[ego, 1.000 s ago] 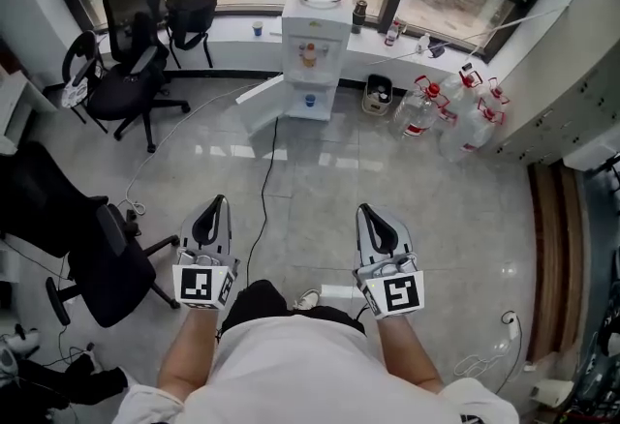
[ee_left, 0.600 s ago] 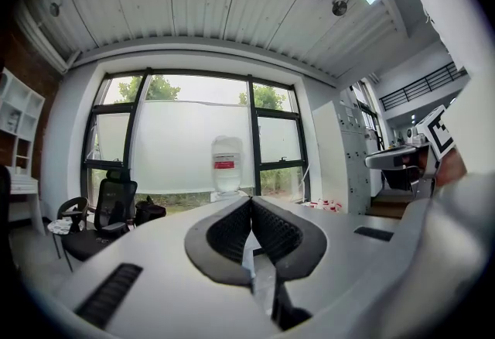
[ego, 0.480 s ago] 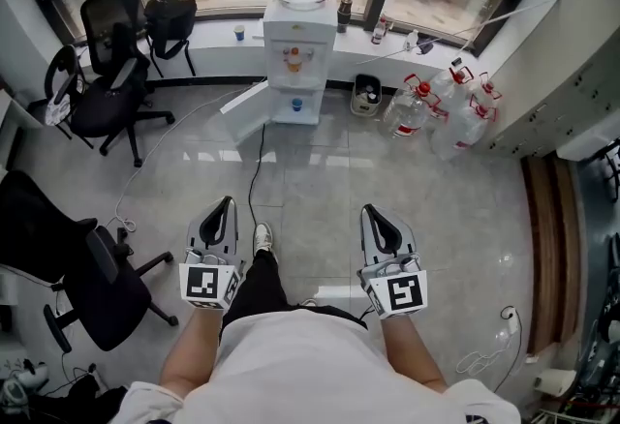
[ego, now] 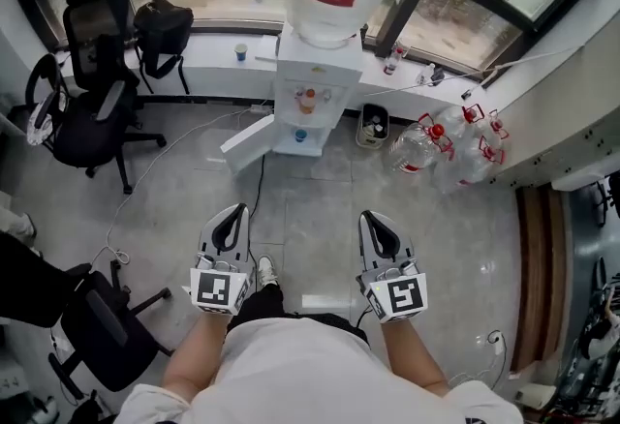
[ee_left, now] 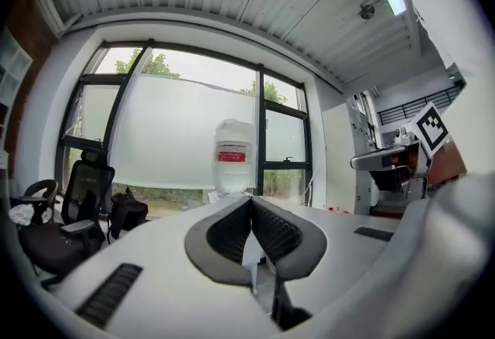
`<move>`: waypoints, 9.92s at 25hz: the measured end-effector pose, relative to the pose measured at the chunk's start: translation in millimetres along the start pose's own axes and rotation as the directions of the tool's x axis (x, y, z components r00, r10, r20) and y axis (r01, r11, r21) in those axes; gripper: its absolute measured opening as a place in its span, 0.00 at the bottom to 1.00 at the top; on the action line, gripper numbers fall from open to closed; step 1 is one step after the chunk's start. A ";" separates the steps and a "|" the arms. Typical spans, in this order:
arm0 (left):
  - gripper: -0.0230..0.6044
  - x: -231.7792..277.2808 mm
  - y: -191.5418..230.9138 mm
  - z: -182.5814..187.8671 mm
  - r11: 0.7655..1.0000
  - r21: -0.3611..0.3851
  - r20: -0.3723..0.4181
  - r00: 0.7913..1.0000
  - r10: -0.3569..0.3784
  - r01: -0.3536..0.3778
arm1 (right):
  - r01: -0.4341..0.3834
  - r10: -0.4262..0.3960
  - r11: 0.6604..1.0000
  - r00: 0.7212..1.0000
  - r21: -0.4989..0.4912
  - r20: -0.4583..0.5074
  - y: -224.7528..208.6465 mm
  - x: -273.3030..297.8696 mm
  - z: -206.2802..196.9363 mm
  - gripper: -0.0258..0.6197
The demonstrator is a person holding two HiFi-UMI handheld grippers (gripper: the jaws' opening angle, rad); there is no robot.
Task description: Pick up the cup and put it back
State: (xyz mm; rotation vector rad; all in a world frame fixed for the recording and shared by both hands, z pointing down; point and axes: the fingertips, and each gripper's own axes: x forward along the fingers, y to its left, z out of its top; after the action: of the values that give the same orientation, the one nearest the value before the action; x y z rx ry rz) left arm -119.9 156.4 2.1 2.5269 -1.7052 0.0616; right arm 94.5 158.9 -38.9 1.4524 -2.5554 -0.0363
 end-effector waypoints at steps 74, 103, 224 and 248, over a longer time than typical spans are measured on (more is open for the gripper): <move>0.07 415.9 109.9 -628.4 0.974 0.163 0.017 0.987 -0.162 0.157 | -0.066 0.090 0.991 0.971 0.113 -0.219 -126.7 559.9 -779.5 0.40; 0.07 415.5 136.8 -680.6 0.968 0.204 -0.007 0.989 -0.148 0.146 | -0.004 0.031 0.995 0.960 0.098 -0.278 -158.2 669.2 -861.0 0.64; 0.07 352.7 158.0 -601.9 0.990 0.142 0.092 0.996 0.012 -0.025 | -0.067 0.068 0.998 0.971 0.016 -0.227 -144.4 674.3 -822.1 0.50; 0.07 346.5 152.2 -605.3 0.999 0.049 0.101 0.995 -0.017 0.012 | -0.065 0.075 0.997 0.929 0.039 -0.363 -153.8 656.7 -865.1 0.61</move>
State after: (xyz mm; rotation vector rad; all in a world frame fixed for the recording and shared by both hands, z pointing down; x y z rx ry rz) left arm -120.0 -160.0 642.0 2.6201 -1.7414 -0.0274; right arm 60.4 -413.1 896.5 1.2377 -2.3055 0.2559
